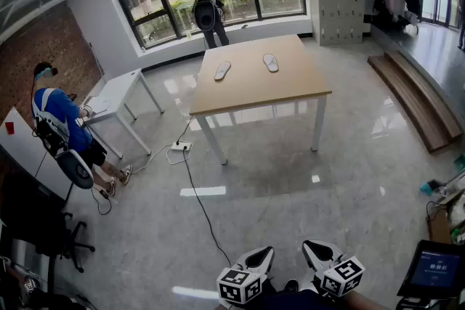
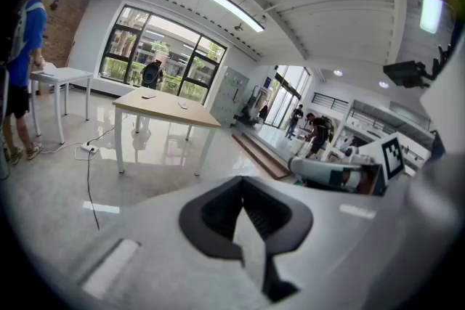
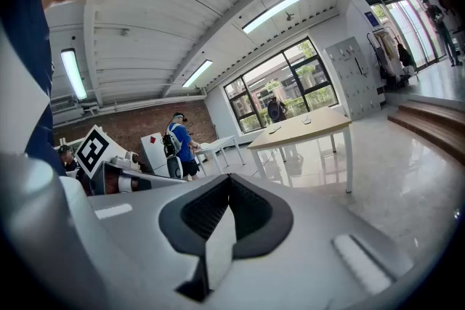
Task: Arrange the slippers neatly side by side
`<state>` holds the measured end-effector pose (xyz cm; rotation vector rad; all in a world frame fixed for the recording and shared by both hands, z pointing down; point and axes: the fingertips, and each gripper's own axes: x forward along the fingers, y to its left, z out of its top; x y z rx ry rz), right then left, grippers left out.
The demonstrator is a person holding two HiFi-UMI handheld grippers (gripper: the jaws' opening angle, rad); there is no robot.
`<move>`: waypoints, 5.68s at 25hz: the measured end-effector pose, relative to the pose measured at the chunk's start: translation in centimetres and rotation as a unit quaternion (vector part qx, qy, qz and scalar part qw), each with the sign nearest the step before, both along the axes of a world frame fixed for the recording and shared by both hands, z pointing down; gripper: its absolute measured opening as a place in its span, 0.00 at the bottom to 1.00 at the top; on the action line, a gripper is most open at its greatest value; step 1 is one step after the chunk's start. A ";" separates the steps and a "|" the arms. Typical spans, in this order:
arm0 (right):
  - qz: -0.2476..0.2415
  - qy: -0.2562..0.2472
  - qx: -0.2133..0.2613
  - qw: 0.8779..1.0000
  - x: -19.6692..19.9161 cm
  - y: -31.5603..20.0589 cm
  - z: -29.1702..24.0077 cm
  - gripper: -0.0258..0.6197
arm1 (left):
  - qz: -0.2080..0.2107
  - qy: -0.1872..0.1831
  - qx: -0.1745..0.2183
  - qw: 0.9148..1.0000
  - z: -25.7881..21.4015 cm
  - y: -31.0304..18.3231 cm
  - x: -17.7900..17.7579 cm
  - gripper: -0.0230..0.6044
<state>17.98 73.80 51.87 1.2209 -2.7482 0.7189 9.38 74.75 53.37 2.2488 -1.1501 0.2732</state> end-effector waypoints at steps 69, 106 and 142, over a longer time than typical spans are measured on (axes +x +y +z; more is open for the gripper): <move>-0.029 0.028 0.013 0.999 -6.5 -37.4 0.2 0.06 | -0.015 -0.030 0.029 0.999 -0.6 -36.8 -5.5 0.04; 0.023 0.052 0.007 0.998 -11.4 -54.4 0.1 0.06 | 0.024 -0.010 0.037 0.999 -1.3 -55.1 -11.0 0.04; -0.027 0.063 -0.008 0.998 -11.1 -73.7 2.4 0.06 | -0.020 -0.004 0.009 1.000 1.9 -73.2 -10.7 0.04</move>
